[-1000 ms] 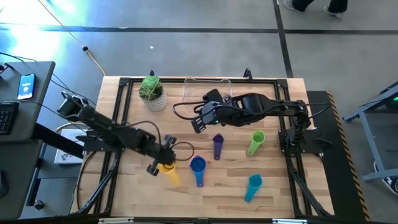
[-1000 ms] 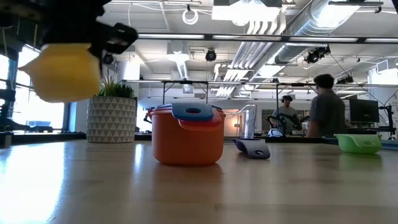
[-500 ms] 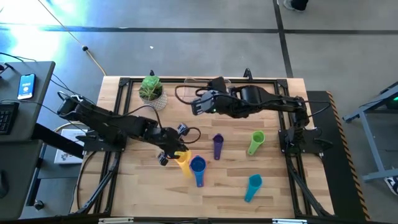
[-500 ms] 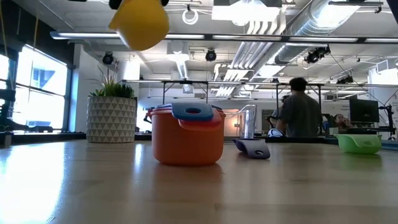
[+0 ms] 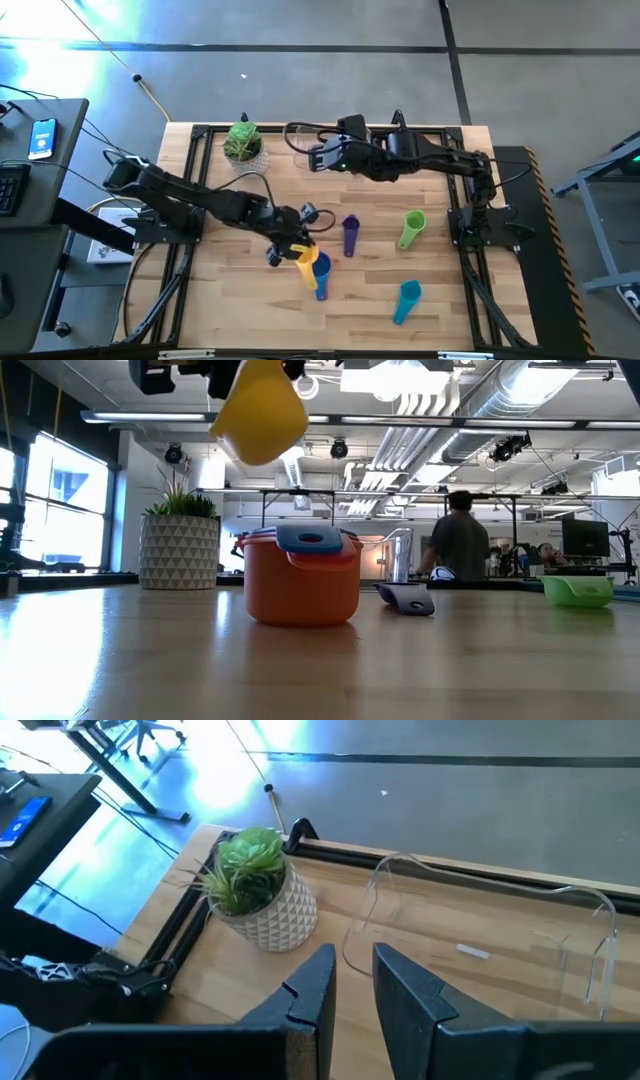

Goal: Nest measuring cups in basket
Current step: Stack the yellow measuring cup into the light blue measuring cup

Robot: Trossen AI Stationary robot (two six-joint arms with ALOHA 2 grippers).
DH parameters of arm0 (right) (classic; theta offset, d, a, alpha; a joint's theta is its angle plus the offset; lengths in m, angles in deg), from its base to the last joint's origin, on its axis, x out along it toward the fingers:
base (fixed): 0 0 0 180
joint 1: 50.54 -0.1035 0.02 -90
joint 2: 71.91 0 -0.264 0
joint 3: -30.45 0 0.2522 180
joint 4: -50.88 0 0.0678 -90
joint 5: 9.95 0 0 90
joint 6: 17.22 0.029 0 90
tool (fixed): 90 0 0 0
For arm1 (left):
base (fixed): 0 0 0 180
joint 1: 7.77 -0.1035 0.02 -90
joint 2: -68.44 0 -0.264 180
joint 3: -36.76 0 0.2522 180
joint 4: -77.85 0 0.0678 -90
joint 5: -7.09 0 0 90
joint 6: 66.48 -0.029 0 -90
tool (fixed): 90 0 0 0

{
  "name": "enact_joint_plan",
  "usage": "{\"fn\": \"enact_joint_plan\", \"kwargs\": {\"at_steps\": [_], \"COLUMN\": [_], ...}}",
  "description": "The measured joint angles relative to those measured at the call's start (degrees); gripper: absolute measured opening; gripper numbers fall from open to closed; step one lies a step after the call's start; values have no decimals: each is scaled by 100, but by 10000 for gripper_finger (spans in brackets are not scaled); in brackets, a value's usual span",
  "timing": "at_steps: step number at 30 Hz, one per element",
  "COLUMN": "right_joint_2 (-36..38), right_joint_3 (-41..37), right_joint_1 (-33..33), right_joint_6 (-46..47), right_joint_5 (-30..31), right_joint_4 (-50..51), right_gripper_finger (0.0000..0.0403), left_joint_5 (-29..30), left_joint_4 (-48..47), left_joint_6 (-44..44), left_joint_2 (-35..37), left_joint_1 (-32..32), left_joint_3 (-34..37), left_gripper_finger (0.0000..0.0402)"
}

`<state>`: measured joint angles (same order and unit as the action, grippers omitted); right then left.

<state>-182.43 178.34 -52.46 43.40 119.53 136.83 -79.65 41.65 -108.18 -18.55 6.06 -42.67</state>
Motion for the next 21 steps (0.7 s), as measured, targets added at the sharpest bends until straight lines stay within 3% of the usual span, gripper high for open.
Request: {"fn": "enact_joint_plan", "kwargs": {"at_steps": [21], "right_joint_2": [0], "right_joint_3": [0], "right_joint_1": [7], "right_joint_6": [106], "right_joint_5": [-28], "right_joint_4": [68], "right_gripper_finger": [62], "left_joint_5": [-154], "left_joint_4": [-64], "left_joint_6": [44], "left_joint_2": [-1294], "left_joint_1": [7], "left_joint_3": [-494], "left_gripper_finger": [5]}}
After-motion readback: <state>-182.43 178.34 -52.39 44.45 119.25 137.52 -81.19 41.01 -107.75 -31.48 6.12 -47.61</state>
